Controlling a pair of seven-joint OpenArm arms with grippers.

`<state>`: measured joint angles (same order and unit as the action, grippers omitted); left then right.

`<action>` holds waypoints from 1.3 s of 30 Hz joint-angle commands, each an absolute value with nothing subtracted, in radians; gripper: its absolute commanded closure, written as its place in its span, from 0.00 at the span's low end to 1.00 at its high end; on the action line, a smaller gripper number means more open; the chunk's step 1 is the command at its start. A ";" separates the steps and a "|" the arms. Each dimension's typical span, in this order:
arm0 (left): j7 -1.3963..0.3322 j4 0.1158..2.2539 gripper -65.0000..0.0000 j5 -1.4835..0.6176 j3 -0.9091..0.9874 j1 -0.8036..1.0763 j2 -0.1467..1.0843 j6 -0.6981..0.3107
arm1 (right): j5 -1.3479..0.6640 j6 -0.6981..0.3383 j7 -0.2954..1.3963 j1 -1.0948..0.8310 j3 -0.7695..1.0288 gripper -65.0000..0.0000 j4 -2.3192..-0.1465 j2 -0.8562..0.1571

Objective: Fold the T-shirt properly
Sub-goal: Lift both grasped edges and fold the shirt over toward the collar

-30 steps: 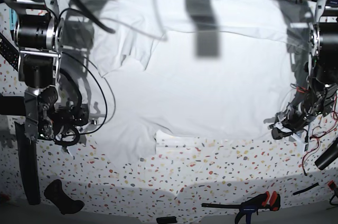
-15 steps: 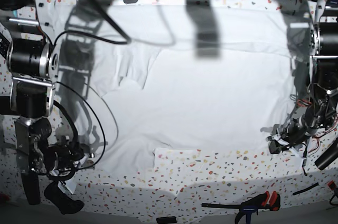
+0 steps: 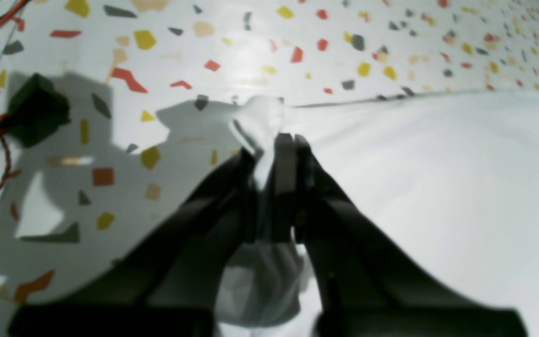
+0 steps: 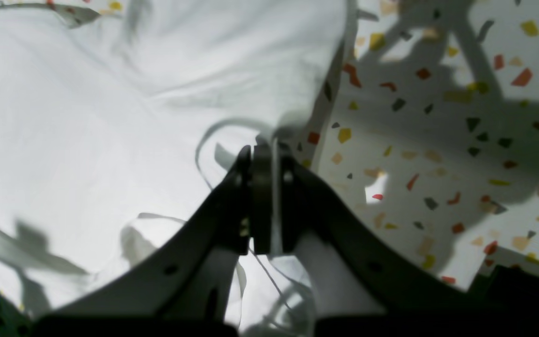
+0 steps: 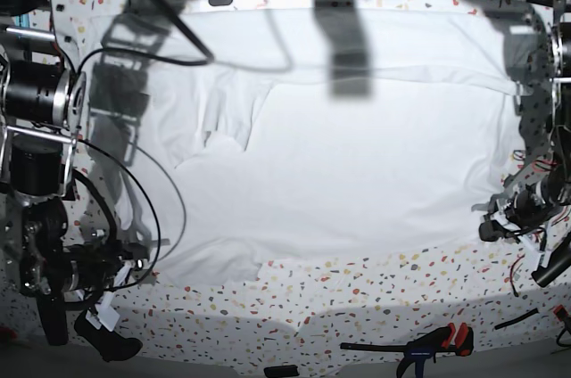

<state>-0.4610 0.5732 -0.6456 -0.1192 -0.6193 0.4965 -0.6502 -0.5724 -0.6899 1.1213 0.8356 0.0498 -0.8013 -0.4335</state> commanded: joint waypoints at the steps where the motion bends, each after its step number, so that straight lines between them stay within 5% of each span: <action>1: -0.463 0.624 1.00 -0.683 -0.117 -0.633 0.520 -0.662 | -0.598 -0.698 1.118 0.869 0.052 1.00 -0.839 -0.453; 12: -0.601 1.053 1.00 -0.708 -0.099 -0.442 0.552 -0.681 | -0.614 -0.698 1.118 0.609 0.053 1.00 -1.171 -0.529; 26: -0.825 1.290 1.00 -0.817 0.164 -0.284 0.553 -0.682 | -0.606 -0.698 1.118 0.279 0.095 1.00 -1.625 -0.651; 39: -0.790 1.441 1.00 -0.840 0.188 -0.191 0.624 -0.681 | -0.609 -0.698 0.988 0.224 0.308 1.00 -1.660 -0.649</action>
<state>-0.8089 1.4254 -0.8318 0.1768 -0.1715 0.6003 -0.6842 -0.6094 -0.6968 0.9958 0.2073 0.2977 -1.6440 -0.6266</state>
